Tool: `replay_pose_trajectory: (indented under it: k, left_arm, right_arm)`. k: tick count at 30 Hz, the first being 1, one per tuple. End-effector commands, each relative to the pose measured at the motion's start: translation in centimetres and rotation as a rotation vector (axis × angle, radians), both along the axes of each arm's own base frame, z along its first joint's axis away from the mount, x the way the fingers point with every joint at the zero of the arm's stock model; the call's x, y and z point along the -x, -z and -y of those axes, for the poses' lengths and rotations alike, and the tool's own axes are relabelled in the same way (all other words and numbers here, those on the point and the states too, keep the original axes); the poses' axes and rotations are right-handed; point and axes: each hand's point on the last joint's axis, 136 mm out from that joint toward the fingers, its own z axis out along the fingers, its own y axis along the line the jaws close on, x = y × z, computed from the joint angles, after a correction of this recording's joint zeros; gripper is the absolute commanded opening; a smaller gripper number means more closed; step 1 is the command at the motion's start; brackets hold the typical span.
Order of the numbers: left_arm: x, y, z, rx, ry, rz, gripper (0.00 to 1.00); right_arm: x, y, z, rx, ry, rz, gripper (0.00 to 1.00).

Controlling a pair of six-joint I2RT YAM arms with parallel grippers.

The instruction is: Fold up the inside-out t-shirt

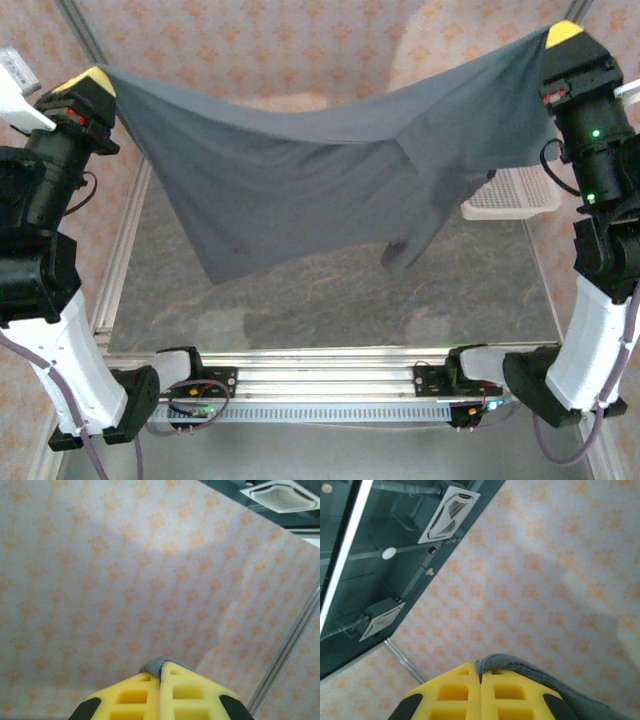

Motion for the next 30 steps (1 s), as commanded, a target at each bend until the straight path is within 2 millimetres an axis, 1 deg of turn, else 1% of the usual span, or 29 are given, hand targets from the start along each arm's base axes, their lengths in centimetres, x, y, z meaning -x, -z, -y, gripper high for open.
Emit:
replay_pose_trajectory:
  k: [1, 4, 7, 8, 10, 12, 14, 16, 18, 20, 22, 24, 25, 26, 28, 29, 30]
  left_arm:
    - [-6.7, 1.4, -1.8, 0.05, -0.02, -0.05, 0.0]
    - [-10.4, 1.8, -2.3, 0.067, 0.001, -0.052, 0.0]
    - [-13.8, 1.6, -2.9, 0.069, 0.009, -0.035, 0.0]
    - [-14.7, 1.4, -3.1, 0.062, 0.005, -0.028, 0.0]
    - [-16.3, 1.0, -3.7, 0.052, -0.013, -0.019, 0.0]
    - [-17.4, 0.2, -4.0, 0.042, -0.018, 0.002, 0.0]
    - [-17.9, -0.6, -4.1, 0.036, -0.016, 0.029, 0.0]
    - [-17.9, -1.3, -4.1, 0.032, -0.015, 0.052, 0.0]
    - [-17.4, -2.0, -4.0, 0.022, -0.018, 0.077, 0.0]
    - [-16.9, -2.5, -4.0, 0.019, -0.016, 0.089, 0.0]
    - [-16.6, -2.3, -3.7, 0.021, -0.005, 0.075, 0.0]
    - [-17.1, -0.8, -3.3, 0.026, 0.025, 0.024, 0.0]
    - [-17.7, 0.5, -3.1, 0.027, 0.042, -0.016, 0.0]
    - [-18.4, 2.3, -2.7, 0.029, 0.065, -0.061, 0.0]
    - [-19.4, 6.3, -2.4, 0.039, 0.081, -0.151, 0.0]
    - [-19.9, 9.0, -2.1, 0.043, 0.09, -0.203, 0.0]
    - [-20.2, 12.0, -1.9, 0.053, 0.09, -0.253, 0.0]
  right_arm:
    - [-5.3, 0.0, -1.3, 0.027, -0.024, -0.01, 0.0]
    - [-9.6, 0.1, -2.2, 0.055, -0.031, -0.004, 0.0]
    - [-13.1, -0.6, -2.7, 0.069, -0.019, 0.066, 0.0]
    - [-14.0, -0.9, -2.7, 0.072, -0.005, 0.087, 0.0]
    - [-15.1, -1.9, -2.4, 0.072, 0.024, 0.154, 0.0]
    - [-15.5, -2.9, -2.0, 0.06, 0.047, 0.222, 0.0]
    - [-15.2, -4.0, -1.5, 0.053, 0.073, 0.278, 0.0]
    - [-14.6, -4.8, -1.2, 0.051, 0.09, 0.322, 0.0]
    - [-13.8, -5.4, -1.1, 0.055, 0.098, 0.348, 0.0]
    - [-13.6, -5.4, -1.1, 0.059, 0.098, 0.339, 0.0]
    - [-14.1, -4.4, -1.3, 0.068, 0.087, 0.286, 0.0]
    - [-15.8, -1.8, -1.5, 0.065, 0.07, 0.159, 0.0]
    - [-16.8, -0.2, -1.6, 0.068, 0.061, 0.087, 0.0]
    - [-18.1, 2.5, -2.0, 0.083, 0.048, -0.018, 0.0]
    - [-20.8, 9.2, -2.7, 0.117, 0.017, -0.258, 0.0]
    - [-22.1, 13.7, -3.2, 0.128, -0.008, -0.395, 0.0]
    - [-23.1, 18.3, -3.6, 0.141, -0.03, -0.521, 0.0]
